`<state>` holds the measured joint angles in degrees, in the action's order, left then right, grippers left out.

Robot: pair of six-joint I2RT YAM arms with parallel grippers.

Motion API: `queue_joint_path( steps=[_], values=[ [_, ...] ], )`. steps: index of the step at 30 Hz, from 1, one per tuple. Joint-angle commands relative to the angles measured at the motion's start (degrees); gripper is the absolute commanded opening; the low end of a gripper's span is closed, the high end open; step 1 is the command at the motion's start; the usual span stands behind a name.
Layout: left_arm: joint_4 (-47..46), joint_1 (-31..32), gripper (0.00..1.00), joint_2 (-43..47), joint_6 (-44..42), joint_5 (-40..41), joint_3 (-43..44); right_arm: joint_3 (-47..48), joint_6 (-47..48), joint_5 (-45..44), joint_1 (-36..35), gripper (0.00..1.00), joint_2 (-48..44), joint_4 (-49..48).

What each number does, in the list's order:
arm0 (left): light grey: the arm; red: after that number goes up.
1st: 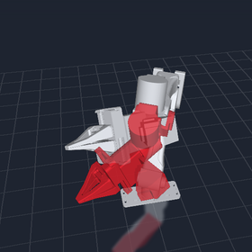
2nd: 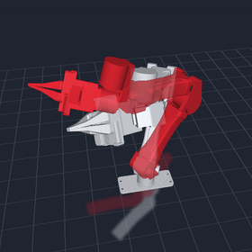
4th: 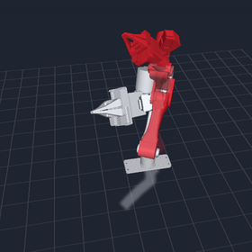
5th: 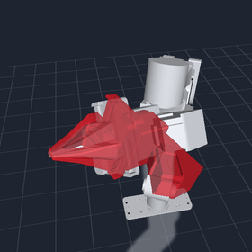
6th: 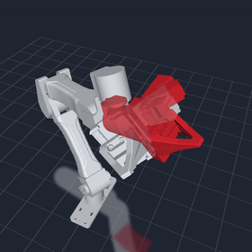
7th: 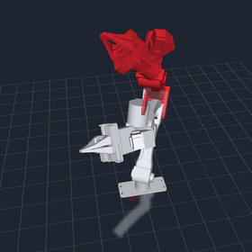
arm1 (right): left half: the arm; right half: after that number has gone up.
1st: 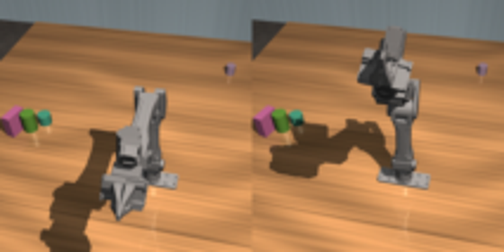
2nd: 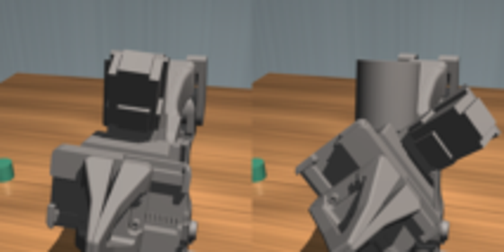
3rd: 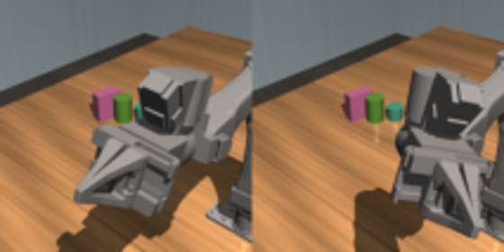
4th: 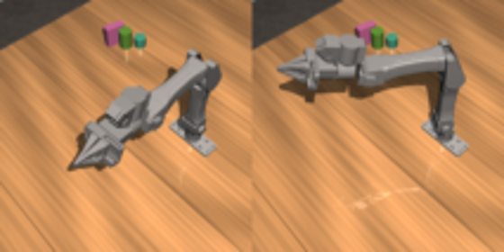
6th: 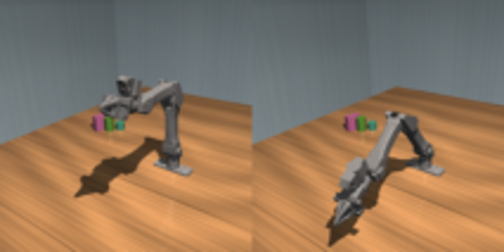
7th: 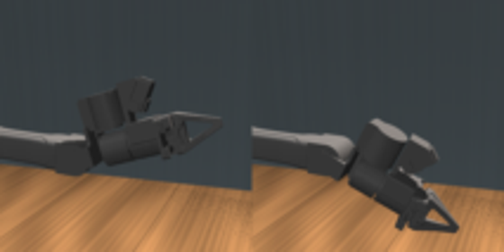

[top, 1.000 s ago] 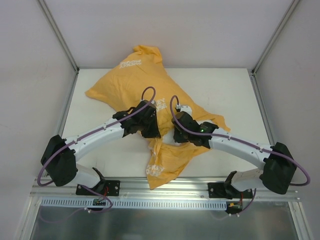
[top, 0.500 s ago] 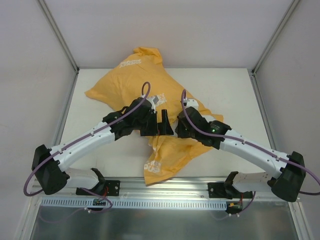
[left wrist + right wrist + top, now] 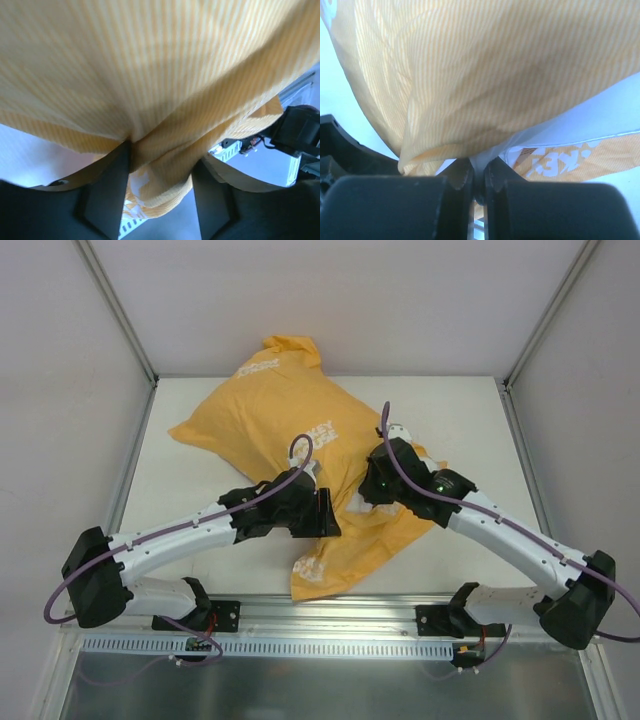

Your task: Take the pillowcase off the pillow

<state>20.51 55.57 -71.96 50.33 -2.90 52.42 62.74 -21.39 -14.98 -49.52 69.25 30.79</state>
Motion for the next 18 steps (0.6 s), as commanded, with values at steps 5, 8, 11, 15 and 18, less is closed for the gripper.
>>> queue_joint_path(
  steps=[5, 8, 11, 15, 18],
  values=[
    [-1.08, 2.08, 0.77, -0.63, -0.58, -2.28, -3.11, 12.13, -1.29, -0.4, 6.36, 0.01, 1.14, -7.14],
    [-1.7, 2.78, 0.69, -1.34, 0.3, -2.73, -4.43, 14.34, -2.6, 0.22, 7.5, 0.01, 2.46, -7.14],
    [-1.79, 2.79, 0.08, 0.06, 1.88, -1.07, -7.24, 15.31, -2.96, 0.57, 9.34, 0.01, 1.59, -7.14],
    [-1.79, 2.44, 0.0, 3.4, 3.72, 2.45, -10.23, 14.87, -2.52, 3.28, 13.21, 0.01, -1.66, -6.88],
    [-1.79, 0.87, 0.0, 5.08, 4.34, 4.12, -12.17, 14.6, -2.52, 6.1, 16.72, 0.01, -4.65, -5.74]
  ],
)
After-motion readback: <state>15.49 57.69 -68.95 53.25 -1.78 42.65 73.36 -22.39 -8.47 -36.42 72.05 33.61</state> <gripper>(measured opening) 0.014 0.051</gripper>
